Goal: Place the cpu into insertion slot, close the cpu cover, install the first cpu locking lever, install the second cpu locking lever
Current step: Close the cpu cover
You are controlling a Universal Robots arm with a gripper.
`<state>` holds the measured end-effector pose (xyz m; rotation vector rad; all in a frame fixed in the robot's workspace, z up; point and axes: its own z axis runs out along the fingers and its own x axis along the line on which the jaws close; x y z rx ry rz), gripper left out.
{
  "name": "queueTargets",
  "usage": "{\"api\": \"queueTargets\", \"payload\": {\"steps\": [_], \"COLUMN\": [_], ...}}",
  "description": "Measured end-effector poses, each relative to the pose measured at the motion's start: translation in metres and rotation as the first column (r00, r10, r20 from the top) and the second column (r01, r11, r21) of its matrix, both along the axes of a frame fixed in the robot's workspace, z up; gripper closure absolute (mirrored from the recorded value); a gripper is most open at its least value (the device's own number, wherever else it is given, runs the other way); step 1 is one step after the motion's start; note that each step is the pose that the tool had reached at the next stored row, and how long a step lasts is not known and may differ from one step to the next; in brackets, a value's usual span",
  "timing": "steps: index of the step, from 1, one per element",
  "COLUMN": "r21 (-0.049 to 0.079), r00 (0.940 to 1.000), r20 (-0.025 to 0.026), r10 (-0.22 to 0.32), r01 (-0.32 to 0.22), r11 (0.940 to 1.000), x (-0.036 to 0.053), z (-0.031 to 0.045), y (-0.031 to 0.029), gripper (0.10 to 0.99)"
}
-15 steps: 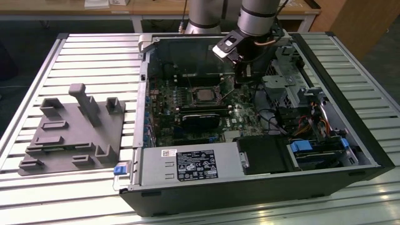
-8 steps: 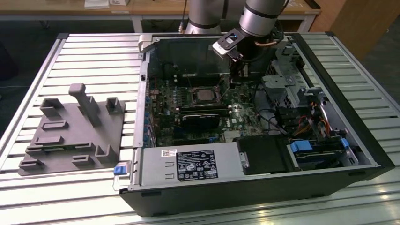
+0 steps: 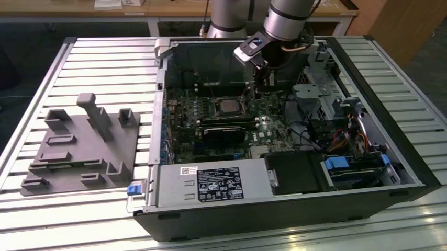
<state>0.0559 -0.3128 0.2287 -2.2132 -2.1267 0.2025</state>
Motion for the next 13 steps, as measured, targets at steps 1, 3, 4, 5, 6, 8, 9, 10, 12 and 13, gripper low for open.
{"api": "queueTargets", "payload": {"steps": [1, 3, 4, 5, 6, 8, 9, 10, 12, 13], "r21": [0.0, 0.0, 0.0, 0.0, 0.0, 0.0, 0.0, 0.0, 0.0, 0.0], "r00": [1.0, 1.0, 1.0, 0.9999, 0.9999, 0.9999, 0.9999, 0.9999, 0.9998, 0.9998], "r20": [0.0027, 0.0077, 0.0095, 0.011, 0.0122, 0.0141, 0.015, 0.0158, 0.0177, 0.0191], "r10": [0.0, 0.0, 0.0, 0.0, 0.0, 0.0, 0.0, 0.0, 0.0, 0.0], "r01": [0.0, 0.0, 0.0, 0.0, 0.0, 0.0, 0.0, 0.0, 0.0, 0.0], "r11": [1.0, 1.0, 1.0, 1.0, 1.0, 1.0, 1.0, 1.0, 1.0, 1.0], "x": [-0.0031, -0.0095, -0.0122, -0.0148, -0.0171, -0.0213, -0.0234, -0.0254, -0.0285, -0.0296], "z": [0.0, 0.0, 0.0, 0.0, 0.0, 0.0, 0.0, 0.0, 0.0, 0.0], "y": [0.0, 0.0, 0.0, 0.0, 0.0, 0.0, 0.0, 0.0, 0.0, -0.0001], "gripper": [0.98, 0.98, 0.98, 0.98, 0.98, 0.98, 0.98, 0.98, 0.98, 0.98]}}
